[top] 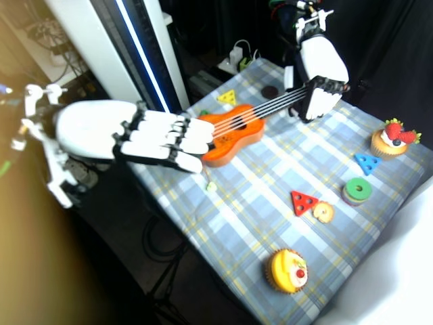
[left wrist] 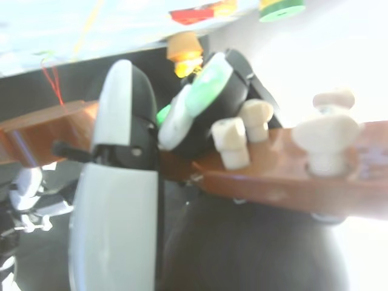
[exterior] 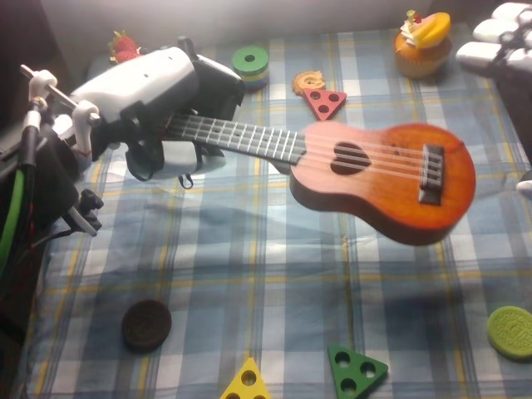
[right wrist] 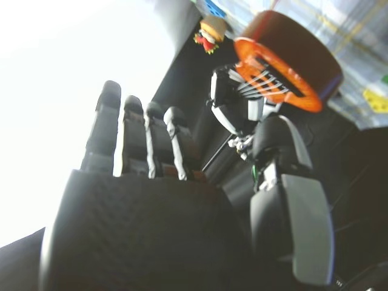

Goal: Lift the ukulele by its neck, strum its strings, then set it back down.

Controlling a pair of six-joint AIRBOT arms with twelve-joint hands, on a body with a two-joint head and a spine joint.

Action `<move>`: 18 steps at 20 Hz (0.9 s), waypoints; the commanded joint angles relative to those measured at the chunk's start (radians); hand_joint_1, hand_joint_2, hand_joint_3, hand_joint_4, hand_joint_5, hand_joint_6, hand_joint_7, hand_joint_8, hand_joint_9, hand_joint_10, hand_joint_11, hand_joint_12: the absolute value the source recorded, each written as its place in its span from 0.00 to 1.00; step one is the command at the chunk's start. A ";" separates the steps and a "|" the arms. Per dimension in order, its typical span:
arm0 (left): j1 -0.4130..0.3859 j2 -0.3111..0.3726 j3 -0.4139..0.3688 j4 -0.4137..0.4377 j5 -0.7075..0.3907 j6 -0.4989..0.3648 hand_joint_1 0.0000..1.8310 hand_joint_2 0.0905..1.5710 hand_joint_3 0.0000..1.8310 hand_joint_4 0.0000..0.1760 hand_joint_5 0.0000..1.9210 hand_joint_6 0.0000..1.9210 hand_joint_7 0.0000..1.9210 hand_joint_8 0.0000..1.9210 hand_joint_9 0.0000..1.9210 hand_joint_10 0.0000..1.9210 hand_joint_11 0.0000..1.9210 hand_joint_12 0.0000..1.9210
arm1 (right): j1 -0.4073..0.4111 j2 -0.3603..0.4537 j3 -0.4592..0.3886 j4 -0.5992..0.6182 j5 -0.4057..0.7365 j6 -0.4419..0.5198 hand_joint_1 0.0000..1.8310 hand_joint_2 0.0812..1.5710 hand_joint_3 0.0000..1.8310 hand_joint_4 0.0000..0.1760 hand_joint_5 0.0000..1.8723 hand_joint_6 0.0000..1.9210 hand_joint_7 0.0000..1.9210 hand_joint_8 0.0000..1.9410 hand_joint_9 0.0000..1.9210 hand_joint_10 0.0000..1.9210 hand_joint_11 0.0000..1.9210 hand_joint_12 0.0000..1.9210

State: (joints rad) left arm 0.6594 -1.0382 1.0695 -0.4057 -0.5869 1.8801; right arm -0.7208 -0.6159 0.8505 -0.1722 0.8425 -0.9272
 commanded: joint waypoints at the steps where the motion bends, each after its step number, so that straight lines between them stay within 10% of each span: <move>1: -0.019 -0.005 0.006 0.001 -0.136 -0.010 0.79 0.73 0.00 0.00 0.41 1.00 0.59 1.00 0.73 1.00 0.78 1.00 | 0.037 -0.006 0.008 -0.006 0.068 0.009 0.30 0.73 0.00 0.00 0.05 0.00 0.05 0.00 0.04 0.01 0.00 0.31; 7: -0.025 -0.026 0.031 -0.055 -0.155 0.008 0.80 0.74 0.00 0.00 0.43 1.00 0.60 1.00 0.73 1.00 0.78 1.00 | 0.138 -0.053 0.047 -0.129 -0.046 0.098 0.36 0.73 0.00 0.06 0.11 0.01 0.16 0.00 0.11 0.09 0.00 0.73; 10: -0.025 -0.037 0.045 -0.084 -0.159 0.017 0.80 0.74 0.00 0.00 0.45 1.00 0.61 1.00 0.74 1.00 0.79 1.00 | 0.186 -0.072 0.058 -0.163 -0.093 0.098 0.38 0.75 0.00 0.05 0.12 0.00 0.08 0.00 0.05 0.07 0.00 0.61; 12: -0.025 -0.039 0.048 -0.089 -0.159 0.017 0.76 0.74 0.00 0.00 0.44 1.00 0.60 1.00 0.72 1.00 0.78 1.00 | 0.216 -0.082 0.061 -0.191 -0.123 0.100 0.31 0.73 0.00 0.00 0.04 0.00 0.00 0.00 0.00 0.02 0.00 0.97; 14: -0.025 -0.040 0.048 -0.090 -0.159 0.018 0.76 0.75 0.00 0.00 0.44 1.00 0.60 1.00 0.72 1.00 0.77 1.00 | 0.258 -0.096 0.067 -0.232 -0.166 0.104 0.28 0.74 0.00 0.13 0.00 0.00 0.00 0.00 0.00 0.00 0.00 1.00; 15: -0.025 -0.040 0.048 -0.090 -0.159 0.018 0.78 0.75 0.00 0.00 0.44 1.00 0.59 1.00 0.72 1.00 0.77 1.00 | 0.276 -0.102 0.069 -0.254 -0.185 0.110 0.24 0.73 0.00 0.16 0.00 0.00 0.00 0.00 0.00 0.00 0.00 0.93; 17: -0.025 -0.041 0.048 -0.090 -0.157 0.020 0.79 0.74 0.00 0.00 0.44 1.00 0.59 1.00 0.72 1.00 0.77 1.00 | 0.316 -0.111 0.070 -0.322 -0.228 0.139 0.20 0.78 0.00 0.35 0.05 0.01 0.00 0.00 0.00 0.00 0.00 0.10; 18: -0.025 -0.042 0.049 -0.090 -0.155 0.021 0.79 0.74 0.00 0.00 0.44 1.00 0.60 1.00 0.73 1.00 0.78 1.00 | 0.331 -0.114 0.069 -0.344 -0.243 0.146 0.15 0.76 0.00 0.37 0.09 0.02 0.00 0.00 0.00 0.00 0.00 0.02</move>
State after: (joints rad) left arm 0.6510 -1.0756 1.1137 -0.5110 -0.6247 1.9087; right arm -0.4019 -0.7334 0.9146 -0.5457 0.5148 -0.7822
